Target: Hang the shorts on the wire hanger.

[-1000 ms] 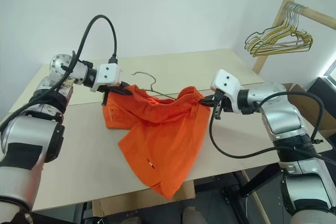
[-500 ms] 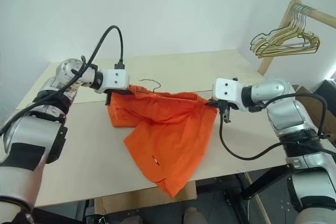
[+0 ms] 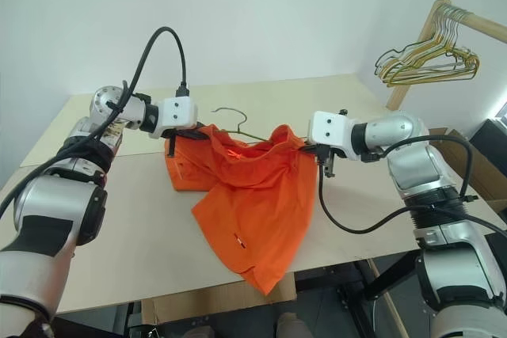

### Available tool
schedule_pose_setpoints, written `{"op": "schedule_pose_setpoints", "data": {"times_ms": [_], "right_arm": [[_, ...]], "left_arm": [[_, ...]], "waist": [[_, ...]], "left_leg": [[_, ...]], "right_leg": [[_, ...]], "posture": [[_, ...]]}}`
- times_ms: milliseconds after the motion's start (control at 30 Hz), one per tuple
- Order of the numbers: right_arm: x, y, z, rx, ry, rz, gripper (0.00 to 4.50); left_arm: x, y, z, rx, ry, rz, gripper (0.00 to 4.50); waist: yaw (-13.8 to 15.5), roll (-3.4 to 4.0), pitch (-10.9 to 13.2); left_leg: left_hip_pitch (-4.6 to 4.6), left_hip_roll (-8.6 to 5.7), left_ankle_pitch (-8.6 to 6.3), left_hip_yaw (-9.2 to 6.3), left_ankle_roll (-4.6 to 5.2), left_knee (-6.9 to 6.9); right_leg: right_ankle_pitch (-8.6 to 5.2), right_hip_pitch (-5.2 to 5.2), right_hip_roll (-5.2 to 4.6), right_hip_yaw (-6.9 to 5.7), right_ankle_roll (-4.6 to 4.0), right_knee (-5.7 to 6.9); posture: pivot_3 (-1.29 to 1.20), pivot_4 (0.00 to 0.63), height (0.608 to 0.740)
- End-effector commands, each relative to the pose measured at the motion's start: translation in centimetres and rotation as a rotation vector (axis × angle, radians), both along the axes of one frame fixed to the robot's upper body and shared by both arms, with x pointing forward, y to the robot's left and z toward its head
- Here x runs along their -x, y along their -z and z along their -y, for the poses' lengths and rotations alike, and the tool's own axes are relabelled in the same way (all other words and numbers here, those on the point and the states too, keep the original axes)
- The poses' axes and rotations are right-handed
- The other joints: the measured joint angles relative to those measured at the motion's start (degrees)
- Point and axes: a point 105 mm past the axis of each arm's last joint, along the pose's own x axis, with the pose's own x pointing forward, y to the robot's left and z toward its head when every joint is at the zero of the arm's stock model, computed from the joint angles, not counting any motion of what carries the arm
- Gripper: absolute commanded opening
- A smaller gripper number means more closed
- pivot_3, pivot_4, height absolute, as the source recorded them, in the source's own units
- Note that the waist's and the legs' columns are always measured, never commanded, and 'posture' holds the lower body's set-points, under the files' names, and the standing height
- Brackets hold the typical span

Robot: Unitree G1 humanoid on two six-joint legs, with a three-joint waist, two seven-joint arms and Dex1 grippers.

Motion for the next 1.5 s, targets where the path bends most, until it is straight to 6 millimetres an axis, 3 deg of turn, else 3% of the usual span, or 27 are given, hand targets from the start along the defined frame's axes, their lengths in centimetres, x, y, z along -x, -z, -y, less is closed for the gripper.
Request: {"op": "schedule_pose_setpoints", "data": {"times_ms": [33,200,300,467,633,800,967,1333,1433,1500], "right_arm": [[0.0,-1.7,-1.2,0.007,-0.063,0.109,0.01],[-0.1,-1.3,-1.4,0.041,-0.101,0.145,0.01],[0.0,-1.1,-1.3,0.068,-0.125,0.155,0.64],[-0.9,-1.4,-0.9,0.072,-0.082,0.185,2.28],[-1.4,-1.6,-0.3,0.074,-0.046,0.174,2.28],[-0.2,-1.2,-0.9,0.023,-0.123,0.081,2.28],[-0.7,-0.8,-1.2,-0.003,-0.106,0.01,2.28],[-1.2,-0.5,-1.3,-0.05,-0.065,-0.076,2.28],[-1.2,-0.4,-1.3,-0.056,-0.053,-0.107,1.74],[-1.2,-0.2,-1.2,-0.041,-0.037,-0.112,1.07]], "left_arm": [[0.2,-1.9,0.6,0.083,0.038,0.05,0.0],[0.5,-1.9,0.8,0.098,0.062,0.049,0.0],[0.7,-1.5,0.5,0.083,0.075,0.046,0.0],[0.8,-1.1,0.4,0.068,0.078,0.042,0.0],[0.8,-0.8,0.4,0.044,0.08,0.046,0.0],[1.0,-1.5,1.5,0.112,0.115,0.069,0.0],[1.2,-2.4,2.3,0.172,0.15,0.071,0.0],[1.3,-2.2,2.0,0.165,0.152,0.077,0.0],[1.3,-2.1,2.0,0.172,0.148,0.074,0.0],[1.2,-2.1,1.9,0.178,0.143,0.075,0.0]], "waist": [[0.0,0.0,0.0],[0.04,0.0,0.0],[0.07,0.0,0.0],[-0.04,0.0,0.0],[-0.03,0.0,0.0],[-0.2,0.0,0.0],[-0.9,0.0,0.0],[-1.79,0.0,0.0],[-1.75,0.0,0.0],[-1.73,0.0,0.0]], "left_leg": [[0.0,0.0,0.0,0.0,0.0,0.0],[0.0,-0.01,0.0,0.0,0.0,0.01],[0.0,-0.01,0.0,-0.01,0.0,0.01],[0.02,0.0,0.0,0.0,0.0,0.01],[0.03,0.0,0.0,0.0,0.0,0.0],[0.02,0.0,0.0,-0.01,0.0,0.0],[0.03,0.0,0.0,-0.02,0.0,0.01],[0.04,0.0,0.0,-0.05,0.0,0.01],[0.03,0.0,0.0,-0.05,0.0,0.01],[0.03,0.0,0.0,-0.06,0.0,0.01]], "right_leg": [[0.0,0.0,0.0,0.0,0.0,0.0],[0.0,0.02,-0.02,0.0,0.0,-0.02],[0.0,0.02,-0.02,0.0,0.0,-0.01],[0.02,0.02,-0.01,0.01,-0.03,0.01],[0.02,0.03,-0.01,0.01,-0.03,0.0],[0.02,0.04,-0.01,0.01,-0.03,-0.01],[0.02,0.05,-0.02,0.0,-0.03,0.0],[0.03,0.04,-0.02,0.01,-0.04,0.04],[0.03,0.04,-0.03,0.0,-0.04,0.04],[0.03,0.04,-0.02,0.0,-0.04,0.04]], "posture": [[-0.07,0.0,0.74],[-0.07,0.0,0.74],[-0.07,0.0,0.74],[-0.07,0.0,0.74],[-0.08,0.0,0.74],[-0.08,0.0,0.74],[-0.09,0.0,0.74],[-0.08,0.0,0.74],[-0.08,0.0,0.74],[-0.08,0.0,0.74]]}}
